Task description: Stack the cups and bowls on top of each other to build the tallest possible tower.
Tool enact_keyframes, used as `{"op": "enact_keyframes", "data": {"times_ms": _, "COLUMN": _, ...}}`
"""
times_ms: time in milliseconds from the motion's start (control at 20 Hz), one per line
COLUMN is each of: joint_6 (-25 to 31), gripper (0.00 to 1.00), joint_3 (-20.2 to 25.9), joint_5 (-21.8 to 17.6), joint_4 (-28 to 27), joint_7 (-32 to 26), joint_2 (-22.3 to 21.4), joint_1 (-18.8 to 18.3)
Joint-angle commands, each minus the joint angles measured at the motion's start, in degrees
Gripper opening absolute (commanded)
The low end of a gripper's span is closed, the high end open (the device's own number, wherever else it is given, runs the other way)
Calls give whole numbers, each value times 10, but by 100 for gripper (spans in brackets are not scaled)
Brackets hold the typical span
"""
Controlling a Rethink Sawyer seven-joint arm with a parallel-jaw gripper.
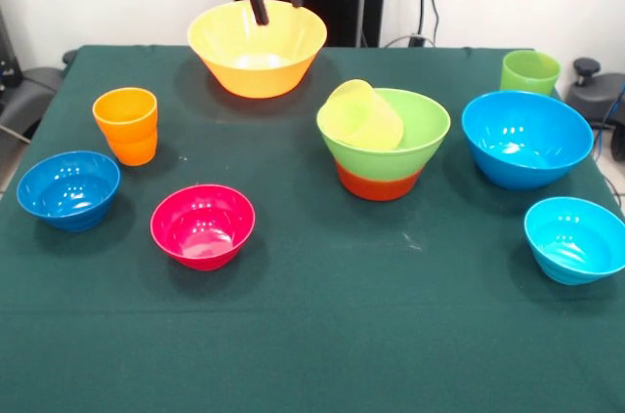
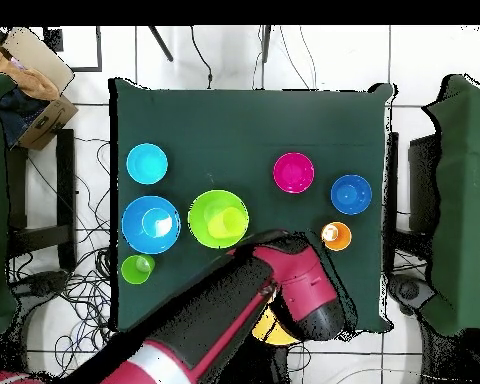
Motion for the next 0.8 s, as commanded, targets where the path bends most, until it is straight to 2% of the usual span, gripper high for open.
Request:
{"op": "enact_keyframes", "data": {"times_ms": 50, "joint_6": 82, "gripper": 100, "joint_3": 139, "joint_5": 65, "joint_4": 44, "joint_7": -264, "joint_2": 5, "joint_1": -41}}
{"op": "enact_keyframes", "data": {"times_ms": 400, "joint_6": 81, "gripper": 100, "joint_3": 137, "joint_5": 77, "joint_4": 40, "joint_7": -271, "joint_2": 6, "joint_1": -42}}
{"op": "enact_keyframes", "data": {"times_ms": 800, "joint_6": 85, "gripper": 100, "joint_3": 140, "joint_5": 122, "joint_4": 50, "joint_7": -368, "joint_2": -3, "joint_1": -68}}
